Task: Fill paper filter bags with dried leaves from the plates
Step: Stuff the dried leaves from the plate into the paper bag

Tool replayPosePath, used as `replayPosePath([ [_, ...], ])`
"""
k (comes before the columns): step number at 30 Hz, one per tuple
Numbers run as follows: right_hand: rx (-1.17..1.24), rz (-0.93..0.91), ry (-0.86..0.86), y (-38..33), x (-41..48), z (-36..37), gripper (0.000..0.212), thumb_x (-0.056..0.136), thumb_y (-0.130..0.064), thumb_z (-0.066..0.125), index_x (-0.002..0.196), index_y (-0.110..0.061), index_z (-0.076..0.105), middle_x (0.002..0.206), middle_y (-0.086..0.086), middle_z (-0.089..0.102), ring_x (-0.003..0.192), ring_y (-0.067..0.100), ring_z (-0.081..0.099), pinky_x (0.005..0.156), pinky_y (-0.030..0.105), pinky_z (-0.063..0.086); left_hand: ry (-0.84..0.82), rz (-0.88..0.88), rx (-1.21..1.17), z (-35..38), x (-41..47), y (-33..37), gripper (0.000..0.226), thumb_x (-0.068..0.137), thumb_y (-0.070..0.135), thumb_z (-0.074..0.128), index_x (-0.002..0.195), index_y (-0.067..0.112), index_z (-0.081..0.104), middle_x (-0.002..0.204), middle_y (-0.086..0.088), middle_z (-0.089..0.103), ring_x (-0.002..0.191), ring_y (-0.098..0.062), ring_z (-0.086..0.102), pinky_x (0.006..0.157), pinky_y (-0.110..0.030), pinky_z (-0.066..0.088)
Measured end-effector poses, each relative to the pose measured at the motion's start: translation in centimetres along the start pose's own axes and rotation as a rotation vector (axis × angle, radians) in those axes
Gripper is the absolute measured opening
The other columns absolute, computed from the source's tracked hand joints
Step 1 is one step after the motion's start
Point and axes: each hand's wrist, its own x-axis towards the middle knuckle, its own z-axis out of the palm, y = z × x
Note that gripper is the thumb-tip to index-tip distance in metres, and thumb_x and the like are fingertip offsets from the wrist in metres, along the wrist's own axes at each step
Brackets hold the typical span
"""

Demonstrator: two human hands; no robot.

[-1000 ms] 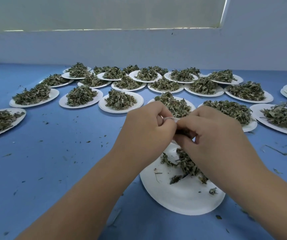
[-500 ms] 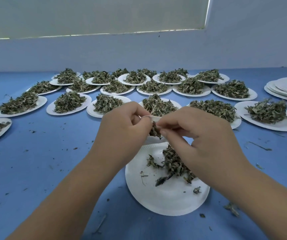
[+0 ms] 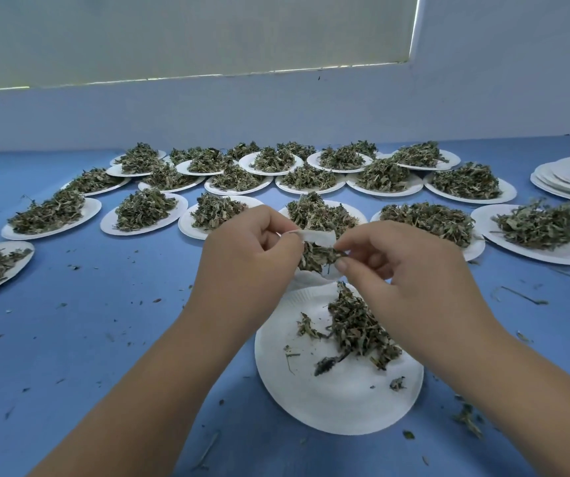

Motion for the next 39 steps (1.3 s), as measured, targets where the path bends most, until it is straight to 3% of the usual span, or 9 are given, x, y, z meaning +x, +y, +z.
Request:
replayPosePath([
  [7, -0.081, -0.149, 0.034, -0.4, -0.3, 0.0, 0.010, 0.083, -0.015, 0.072, 0.086, -0.024, 0.072, 0.076, -0.014, 0.062, 0.067, -0.002, 0.052, 0.063, 0.010, 0.041, -0.066, 0.054, 0.006, 0.5, -0.6, 0.3, 0.018, 0.085, 0.008, 0.059, 0.072, 0.019, 0.064, 0.057, -0.015, 0.053, 0.046, -0.007, 0.037, 0.046, -0.007, 0.033],
  [11, -0.076, -0.178, -0.025, -0.5, -0.4, 0.5, 0.013, 0.088, -0.019, 0.064, 0.094, -0.022, 0.076, 0.080, -0.007, 0.063, 0.073, 0.011, 0.056, 0.060, 0.032, 0.048, -0.076, 0.061, -0.008, 0.5, -0.7, 0.4, 0.019, 0.084, 0.008, 0.059, 0.072, 0.020, 0.065, 0.057, -0.014, 0.055, 0.045, -0.006, 0.039, 0.046, -0.007, 0.033],
  [16, -0.068, -0.174, -0.028, -0.3, -0.5, -0.7, 0.025, 0.093, -0.037, 0.052, 0.099, -0.027, 0.074, 0.094, -0.015, 0.063, 0.085, 0.005, 0.056, 0.071, 0.015, 0.041, -0.002, 0.030, -0.026, 0.1, -0.2, 0.2, 0.016, 0.085, 0.011, 0.059, 0.072, 0.020, 0.065, 0.050, 0.000, 0.045, 0.044, -0.003, 0.036, 0.042, -0.008, 0.031],
  [20, -0.204, -0.238, -0.191, -0.7, -0.9, -0.3, 0.043, 0.094, -0.051, 0.040, 0.113, -0.028, 0.070, 0.108, -0.019, 0.065, 0.088, 0.017, 0.056, 0.077, 0.035, 0.046, -0.004, 0.022, -0.045, 0.4, -0.5, 0.4, 0.018, 0.085, 0.011, 0.060, 0.070, 0.021, 0.064, 0.048, 0.008, 0.043, 0.045, -0.002, 0.039, 0.043, -0.009, 0.032],
  [22, -0.283, -0.284, -0.250, -1.0, -1.0, 0.2, 0.043, 0.095, -0.054, 0.036, 0.096, -0.028, 0.070, 0.095, -0.025, 0.061, 0.078, 0.018, 0.051, 0.071, 0.039, 0.044, -0.024, 0.025, -0.049, 0.7, -0.8, 0.4, 0.019, 0.085, 0.010, 0.060, 0.070, 0.022, 0.064, 0.050, 0.006, 0.044, 0.046, -0.003, 0.040, 0.043, -0.009, 0.035],
  [26, -0.279, -0.359, -0.211, -1.3, -0.7, 0.7, 0.028, 0.092, -0.049, 0.041, 0.070, -0.039, 0.027, 0.066, -0.033, 0.025, 0.065, 0.017, 0.037, 0.059, 0.035, 0.036, -0.058, 0.026, -0.045, 1.1, -1.0, 0.5, 0.019, 0.085, 0.010, 0.059, 0.072, 0.022, 0.064, 0.048, 0.008, 0.042, 0.044, -0.003, 0.039, 0.041, -0.010, 0.035],
  [31, -0.022, -0.296, -0.154, -0.5, -0.4, -0.7, 0.026, 0.094, -0.034, 0.052, 0.088, -0.024, 0.075, 0.091, -0.019, 0.069, 0.088, 0.004, 0.058, 0.081, 0.018, 0.043, -0.007, 0.053, -0.015, 0.2, -0.4, 0.3, 0.020, 0.084, 0.009, 0.059, 0.071, 0.023, 0.064, 0.053, -0.007, 0.047, 0.047, -0.005, 0.041, 0.045, -0.009, 0.034],
  [35, 0.118, -0.155, -0.074, 0.1, 0.4, -1.8, 0.017, 0.090, -0.027, 0.057, 0.086, -0.025, 0.073, 0.081, -0.016, 0.066, 0.080, 0.007, 0.060, 0.067, 0.020, 0.045, 0.029, 0.050, -0.034, -0.3, 0.0, 0.1, 0.019, 0.085, 0.008, 0.058, 0.073, 0.021, 0.066, 0.054, -0.010, 0.047, 0.045, -0.007, 0.036, 0.041, -0.010, 0.032],
  [39, 0.093, -0.023, -0.323, 2.1, 0.0, -3.1, 0.012, 0.092, -0.038, 0.057, 0.092, -0.037, 0.069, 0.089, -0.017, 0.062, 0.086, 0.007, 0.058, 0.069, 0.017, 0.043, 0.018, 0.067, 0.000, -0.1, 0.0, 0.0, 0.021, 0.085, 0.008, 0.057, 0.071, 0.021, 0.064, 0.059, -0.016, 0.049, 0.045, -0.007, 0.035, 0.042, -0.010, 0.032],
])
